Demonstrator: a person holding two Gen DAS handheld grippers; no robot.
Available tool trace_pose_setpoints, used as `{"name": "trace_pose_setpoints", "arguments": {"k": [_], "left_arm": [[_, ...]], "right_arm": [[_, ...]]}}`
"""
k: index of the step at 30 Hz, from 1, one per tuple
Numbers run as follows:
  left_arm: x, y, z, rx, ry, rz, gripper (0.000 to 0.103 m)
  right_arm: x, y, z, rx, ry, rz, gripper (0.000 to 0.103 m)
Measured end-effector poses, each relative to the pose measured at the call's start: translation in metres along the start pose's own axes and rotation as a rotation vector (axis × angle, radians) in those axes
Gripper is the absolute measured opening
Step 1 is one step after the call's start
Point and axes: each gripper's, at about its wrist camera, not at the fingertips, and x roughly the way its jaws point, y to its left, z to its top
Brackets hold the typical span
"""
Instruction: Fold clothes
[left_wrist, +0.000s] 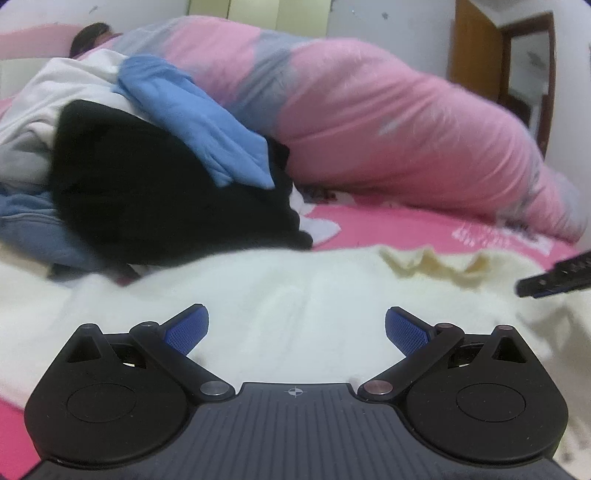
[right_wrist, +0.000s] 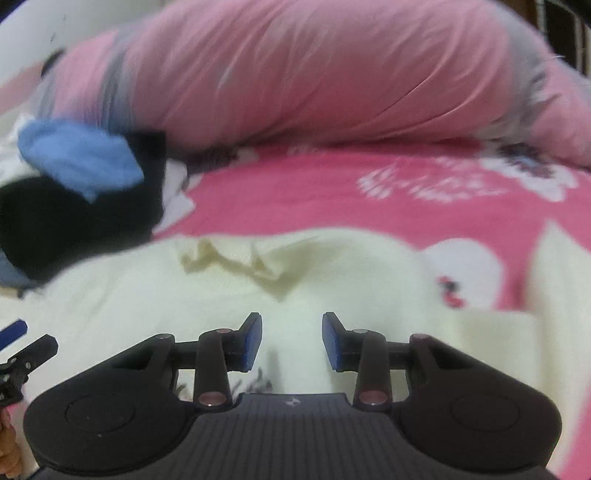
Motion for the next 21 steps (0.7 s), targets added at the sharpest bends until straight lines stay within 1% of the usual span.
{"name": "trace_pose_setpoints", "arguments": {"k": [2,3,5,6,8,12,16,19,21], "left_arm": [[0.017,0.001,-0.009,-0.012,0.063,0.019,0.102],[0.023,0.004,-0.010,-0.031,0.088,0.021,0.101],[0.026,0.014,-0.010,-0.082,0.104,0.007,0.101],[0.026,0.016,-0.011,-0.093,0.097,-0.002,0.101],[0.027,0.015,-0.012,-0.084,0.096,0.002,0.102],[0.027,0.014,-0.013,-0.077,0.096,0.006,0.102],[0.025,0.014,-0.014,-0.082,0.095,0.004,0.102],[0.025,0.013,-0.014,-0.082,0.096,0.005,0.102],[0.025,0.013,-0.014,-0.080,0.096,0.007,0.102]], "right_arm": [[0.034,0.004,0.003,-0.021,0.024,-0.018,0.038],[0.050,0.004,0.006,-0.035,0.024,-0.043,0.038],[0.067,0.004,0.014,-0.051,-0.029,-0.062,0.037],[0.072,0.002,0.020,-0.026,-0.038,-0.068,0.037],[0.082,-0.003,0.031,0.027,-0.055,-0.080,0.037],[0.079,-0.020,0.046,0.173,-0.062,-0.040,0.038],[0.017,-0.055,0.046,0.332,-0.133,0.069,0.045],[-0.053,-0.094,0.039,0.372,-0.213,0.053,0.049],[-0.099,-0.129,0.028,0.402,-0.253,-0.058,0.056]]}}
